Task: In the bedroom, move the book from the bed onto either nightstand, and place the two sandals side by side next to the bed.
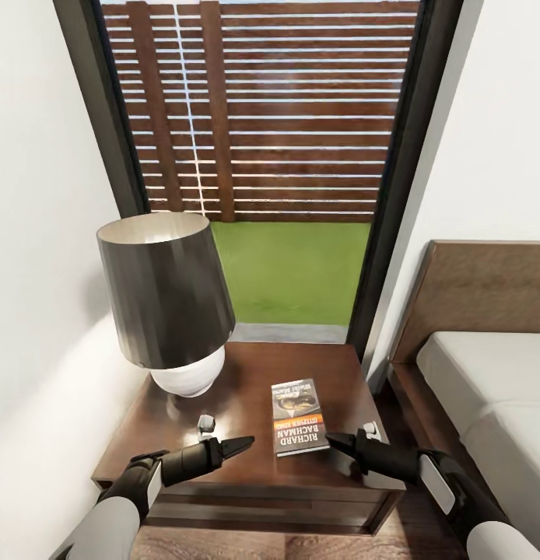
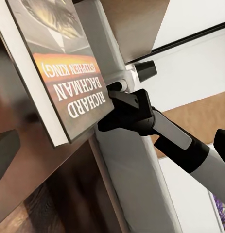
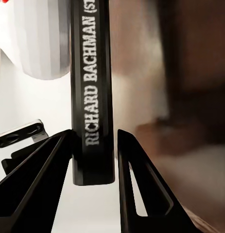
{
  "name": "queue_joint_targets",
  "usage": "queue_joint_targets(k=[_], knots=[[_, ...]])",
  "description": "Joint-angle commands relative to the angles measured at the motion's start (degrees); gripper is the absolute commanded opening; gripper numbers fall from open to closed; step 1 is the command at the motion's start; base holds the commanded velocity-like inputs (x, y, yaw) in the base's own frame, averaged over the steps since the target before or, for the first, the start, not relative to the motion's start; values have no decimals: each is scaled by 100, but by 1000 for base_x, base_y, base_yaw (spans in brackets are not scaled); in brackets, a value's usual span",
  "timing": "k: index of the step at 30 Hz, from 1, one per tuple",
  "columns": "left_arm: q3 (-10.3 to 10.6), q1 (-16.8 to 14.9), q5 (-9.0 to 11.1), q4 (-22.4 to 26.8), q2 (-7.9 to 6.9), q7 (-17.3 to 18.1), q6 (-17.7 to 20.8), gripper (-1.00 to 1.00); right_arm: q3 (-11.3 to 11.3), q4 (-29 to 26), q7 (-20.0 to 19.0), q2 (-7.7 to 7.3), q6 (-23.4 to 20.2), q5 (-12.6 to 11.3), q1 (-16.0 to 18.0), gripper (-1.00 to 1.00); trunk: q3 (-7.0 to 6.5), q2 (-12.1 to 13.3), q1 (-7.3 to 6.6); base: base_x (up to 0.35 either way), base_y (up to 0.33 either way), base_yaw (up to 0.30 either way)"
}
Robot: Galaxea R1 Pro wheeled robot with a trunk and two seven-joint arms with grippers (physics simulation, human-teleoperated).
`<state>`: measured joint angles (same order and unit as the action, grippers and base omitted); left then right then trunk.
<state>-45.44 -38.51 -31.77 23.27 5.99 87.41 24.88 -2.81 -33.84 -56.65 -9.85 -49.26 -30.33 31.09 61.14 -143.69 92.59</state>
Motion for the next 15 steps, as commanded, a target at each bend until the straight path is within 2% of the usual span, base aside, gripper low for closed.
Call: queue_joint_targets(k=[1, 4, 8, 15], knots=[[-44, -5, -61, 11, 7, 36, 61, 100, -9, 1, -14, 0, -23, 1, 3, -100, 5, -2, -1, 0, 0, 0], [-44, -7, -62, 11, 7, 33, 61, 100, -9, -1, -15, 0, -24, 1, 3, -100, 5, -2, -1, 0, 0, 0], [-39, -4, -64, 11, 7, 31, 61, 100, -9, 0, -16, 0, -23, 1, 3, -100, 94, -8, 9, 0, 0, 0], [-43, -7, -64, 11, 7, 32, 61, 100, -9, 1, -14, 0, -22, 1, 3, -100, 94, -8, 9, 0, 0, 0]])
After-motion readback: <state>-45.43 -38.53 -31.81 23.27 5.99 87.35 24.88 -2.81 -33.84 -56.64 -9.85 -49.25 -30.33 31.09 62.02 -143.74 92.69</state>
